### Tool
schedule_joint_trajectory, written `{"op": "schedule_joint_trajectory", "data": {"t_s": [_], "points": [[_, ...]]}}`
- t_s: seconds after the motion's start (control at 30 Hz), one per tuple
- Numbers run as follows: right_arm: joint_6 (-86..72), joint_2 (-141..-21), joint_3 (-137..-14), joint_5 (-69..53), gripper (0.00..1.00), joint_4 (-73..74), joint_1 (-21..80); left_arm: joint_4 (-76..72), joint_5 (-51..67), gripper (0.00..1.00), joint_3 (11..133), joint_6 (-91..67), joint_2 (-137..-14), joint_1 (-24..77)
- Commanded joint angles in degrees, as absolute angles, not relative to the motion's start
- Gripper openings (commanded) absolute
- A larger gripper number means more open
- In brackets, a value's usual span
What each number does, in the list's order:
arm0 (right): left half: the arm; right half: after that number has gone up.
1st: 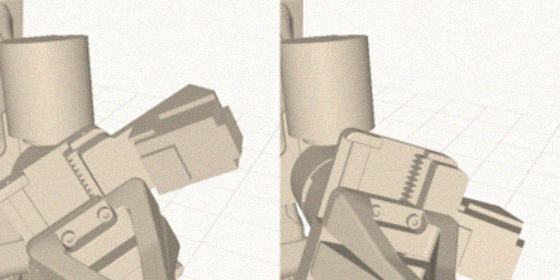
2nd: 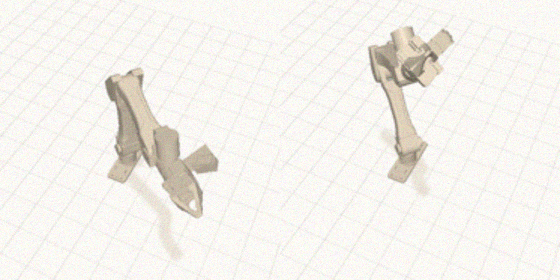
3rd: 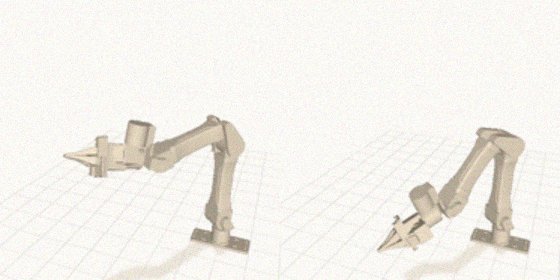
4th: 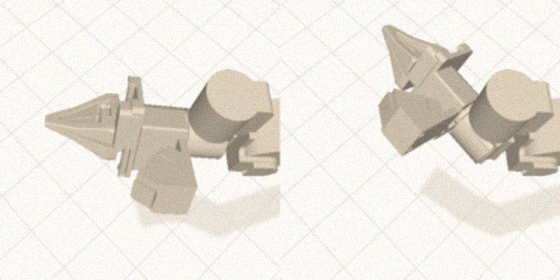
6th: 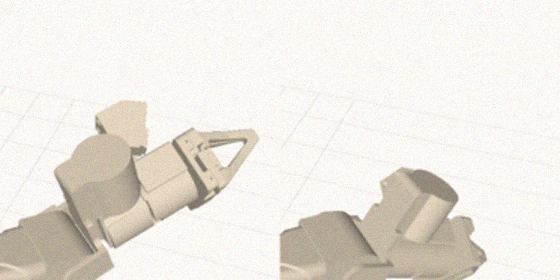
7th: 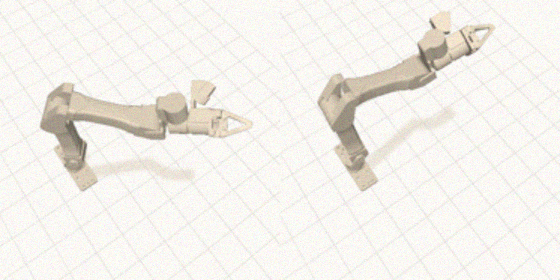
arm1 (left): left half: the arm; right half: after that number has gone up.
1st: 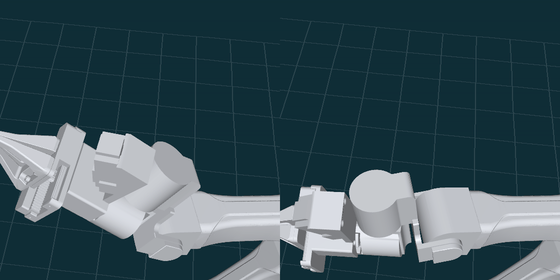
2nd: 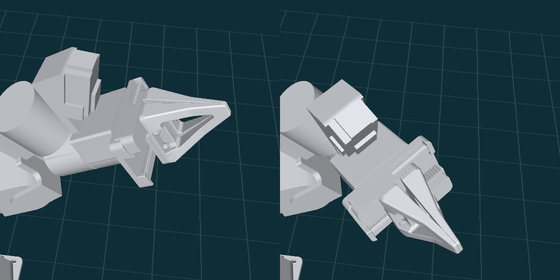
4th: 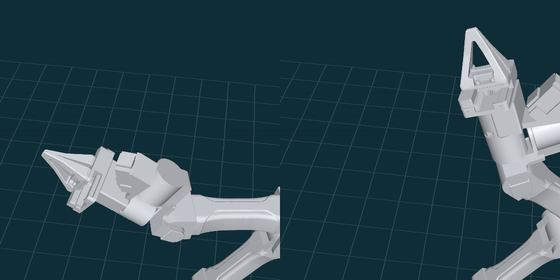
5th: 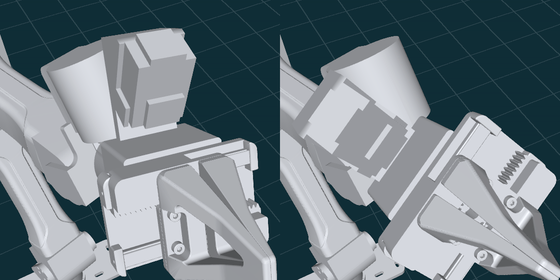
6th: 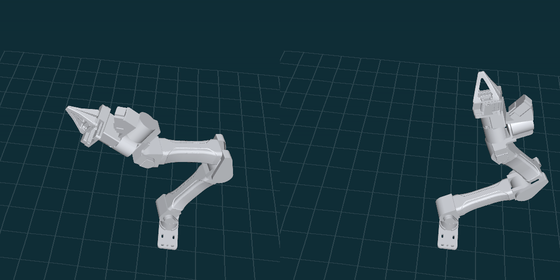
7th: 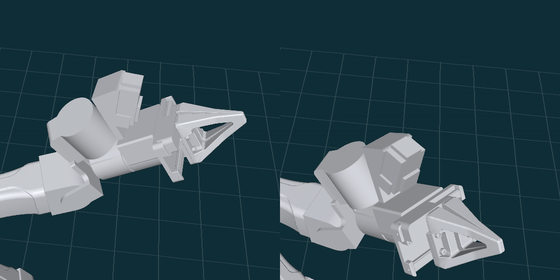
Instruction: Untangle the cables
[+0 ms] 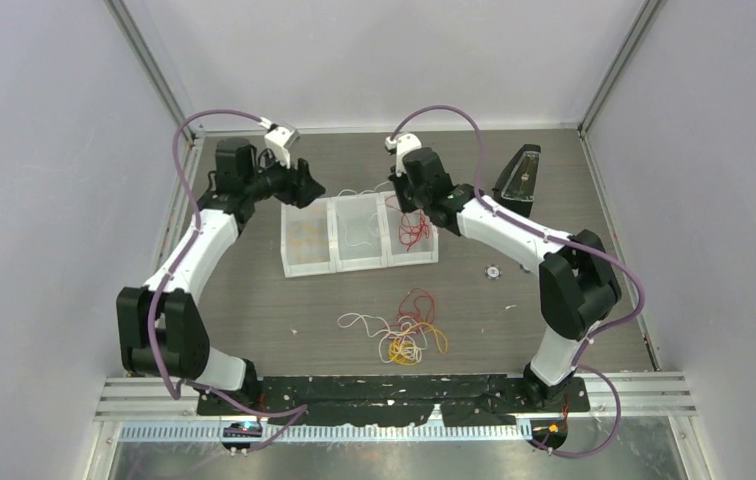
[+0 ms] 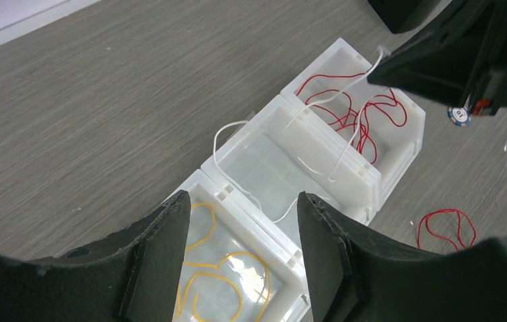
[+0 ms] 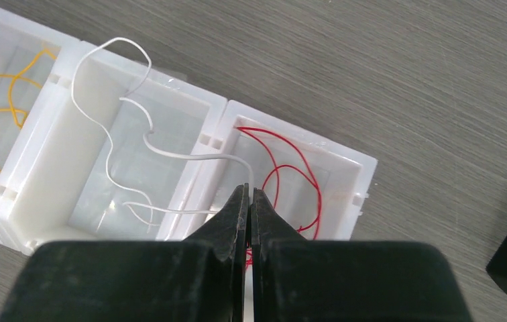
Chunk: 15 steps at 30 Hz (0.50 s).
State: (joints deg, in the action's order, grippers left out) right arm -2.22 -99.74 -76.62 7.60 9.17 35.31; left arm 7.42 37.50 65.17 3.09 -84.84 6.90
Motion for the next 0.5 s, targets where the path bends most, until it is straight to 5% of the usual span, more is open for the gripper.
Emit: {"op": "schedule_joint_trajectory", "data": {"t_s": [0.0, 0.47], "points": [[-1.4, -100.9, -80.3, 15.7, 0.05, 10.3, 38.9, 9.2, 36.2, 0.61, 63.7, 1.6, -79.5, 6.2], [-0.6, -108.2, -86.4, 6.9, 0.05, 15.3, 43.2, 7.4, 39.3, 0.59, 55.8, -7.8, -71.9, -1.5]]}}
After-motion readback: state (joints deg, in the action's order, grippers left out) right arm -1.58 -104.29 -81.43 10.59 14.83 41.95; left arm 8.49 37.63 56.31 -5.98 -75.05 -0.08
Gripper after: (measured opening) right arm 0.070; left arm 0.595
